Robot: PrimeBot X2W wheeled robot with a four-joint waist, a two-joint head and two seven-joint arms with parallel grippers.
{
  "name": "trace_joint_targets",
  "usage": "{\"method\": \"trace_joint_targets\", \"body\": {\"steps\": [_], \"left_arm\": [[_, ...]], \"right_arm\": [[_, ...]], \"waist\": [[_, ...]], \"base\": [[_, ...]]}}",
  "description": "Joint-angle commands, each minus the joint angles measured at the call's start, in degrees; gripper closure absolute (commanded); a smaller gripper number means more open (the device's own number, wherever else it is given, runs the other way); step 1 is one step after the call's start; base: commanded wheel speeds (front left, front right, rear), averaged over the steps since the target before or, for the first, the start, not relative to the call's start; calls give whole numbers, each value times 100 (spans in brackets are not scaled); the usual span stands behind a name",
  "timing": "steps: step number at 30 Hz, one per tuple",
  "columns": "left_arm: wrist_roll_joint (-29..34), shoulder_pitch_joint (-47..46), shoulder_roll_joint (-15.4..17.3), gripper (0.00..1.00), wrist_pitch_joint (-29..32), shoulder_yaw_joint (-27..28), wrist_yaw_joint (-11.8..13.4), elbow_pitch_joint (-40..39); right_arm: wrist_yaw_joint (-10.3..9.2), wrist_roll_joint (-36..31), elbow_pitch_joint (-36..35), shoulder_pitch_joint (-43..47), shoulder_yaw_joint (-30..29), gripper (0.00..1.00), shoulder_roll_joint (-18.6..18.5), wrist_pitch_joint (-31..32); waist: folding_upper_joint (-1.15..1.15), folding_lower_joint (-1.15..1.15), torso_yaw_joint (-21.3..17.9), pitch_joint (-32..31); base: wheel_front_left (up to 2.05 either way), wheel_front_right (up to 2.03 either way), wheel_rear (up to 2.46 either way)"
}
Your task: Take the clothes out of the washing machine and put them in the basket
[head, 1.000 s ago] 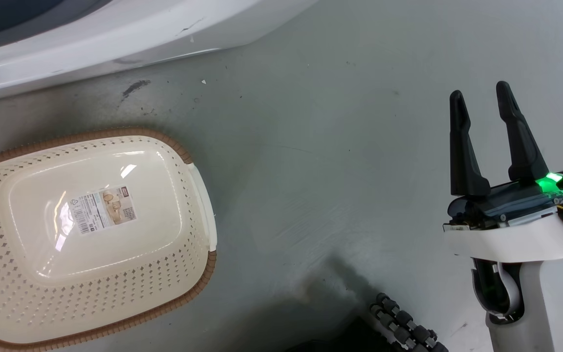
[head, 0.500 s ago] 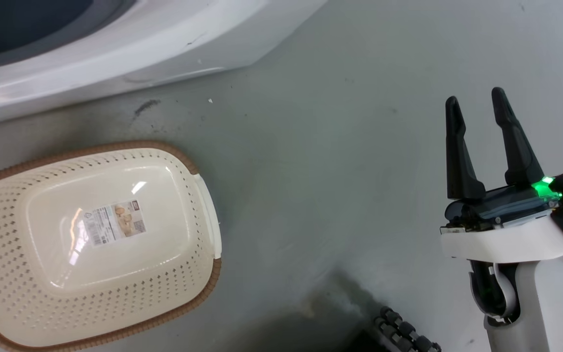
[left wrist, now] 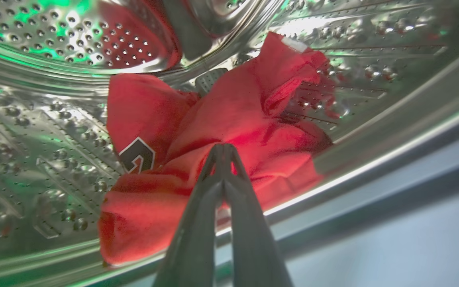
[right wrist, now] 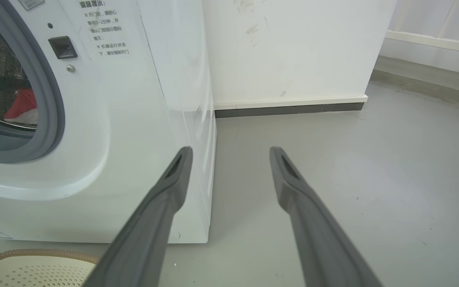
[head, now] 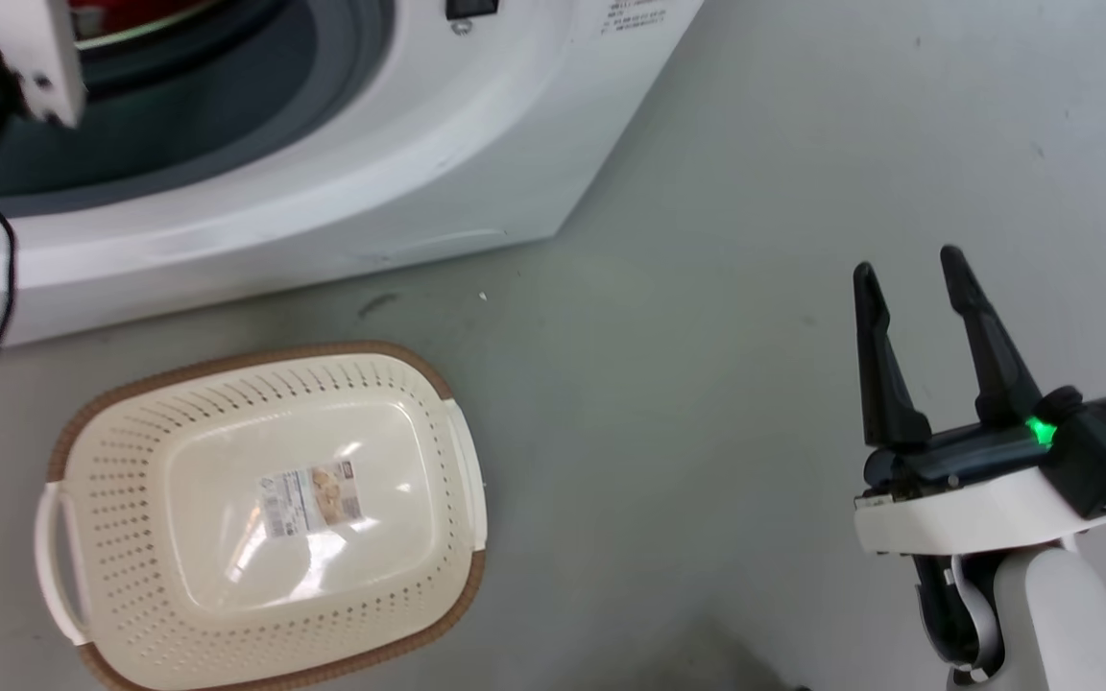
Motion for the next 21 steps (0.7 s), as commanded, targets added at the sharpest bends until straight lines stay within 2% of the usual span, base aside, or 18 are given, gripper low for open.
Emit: {"method": "trace_joint_targets", "body": {"steps": [1,13,21], "left_arm": [[-22,151,-35,100,-119,-32,15,-31],[-214,1680,-317,100,-1502,-120,62,-308],[-270,2644,-462,100,-1854,31,391,-981]], "right_arm": [[-4,-51,27,83,-19,0,7,-14],[-4,-278,163,547,-52,0,6,-14],[-4,-438,263,871,-79,0,6,-14]], "waist": [[0,0,153,-286],[0,0,453,-1177],[0,0,682,-1733]], "base": [[0,0,0],[0,0,0],[0,0,0]]}}
